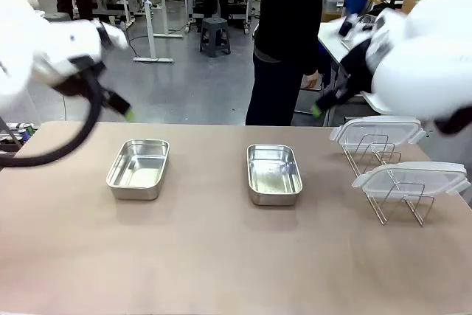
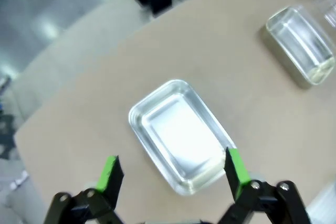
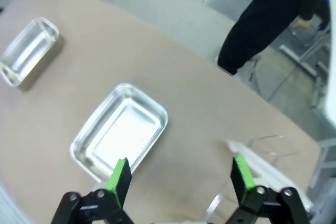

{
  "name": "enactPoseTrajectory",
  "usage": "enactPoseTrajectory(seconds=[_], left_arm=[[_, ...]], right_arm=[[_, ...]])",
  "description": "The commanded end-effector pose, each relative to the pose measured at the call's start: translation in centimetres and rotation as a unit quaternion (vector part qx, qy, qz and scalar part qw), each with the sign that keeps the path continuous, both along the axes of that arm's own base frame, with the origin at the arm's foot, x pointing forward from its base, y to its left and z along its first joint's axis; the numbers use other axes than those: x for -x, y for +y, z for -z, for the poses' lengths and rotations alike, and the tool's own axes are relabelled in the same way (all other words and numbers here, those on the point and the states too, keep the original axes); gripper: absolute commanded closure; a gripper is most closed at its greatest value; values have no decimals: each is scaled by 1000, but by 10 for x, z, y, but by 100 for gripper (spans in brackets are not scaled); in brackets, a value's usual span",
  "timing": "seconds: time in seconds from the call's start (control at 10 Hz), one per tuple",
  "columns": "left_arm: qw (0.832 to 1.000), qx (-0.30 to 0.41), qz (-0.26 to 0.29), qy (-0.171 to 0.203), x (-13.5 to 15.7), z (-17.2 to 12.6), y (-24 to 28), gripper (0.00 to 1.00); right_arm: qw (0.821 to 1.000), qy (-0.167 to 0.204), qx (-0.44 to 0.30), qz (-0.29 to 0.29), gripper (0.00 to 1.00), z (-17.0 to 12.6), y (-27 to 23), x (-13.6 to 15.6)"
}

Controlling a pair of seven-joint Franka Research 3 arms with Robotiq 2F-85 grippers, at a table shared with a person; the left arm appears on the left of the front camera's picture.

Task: Place the bread in airtight containers.
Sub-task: Lift both Airtight Container.

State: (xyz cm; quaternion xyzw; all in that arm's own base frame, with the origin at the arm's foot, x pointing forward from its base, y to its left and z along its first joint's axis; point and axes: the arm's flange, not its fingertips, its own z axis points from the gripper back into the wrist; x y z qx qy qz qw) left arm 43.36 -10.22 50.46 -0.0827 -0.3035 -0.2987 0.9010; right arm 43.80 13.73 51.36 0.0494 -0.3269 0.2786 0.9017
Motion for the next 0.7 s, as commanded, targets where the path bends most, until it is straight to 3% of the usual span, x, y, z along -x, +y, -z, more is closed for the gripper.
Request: enactPoseTrajectory(seconds=[0.0, 0.2, 0.3, 0.6], left_arm=[[997, 52, 57, 23, -9, -47, 63, 0], [988, 97, 117, 5, 5, -68, 139, 0], [982, 119, 145, -12, 16, -64, 180, 0], [973, 147, 166, -55, 55, -42, 261, 0]], right_arm=[[998, 3, -56, -27, 0, -44, -60, -7], [991, -13, -118, -58, 0, -62, -146, 9], [986, -31, -141, -82, 0, -56, -185, 24], [963, -87, -216, -137, 0, -8, -275, 70]])
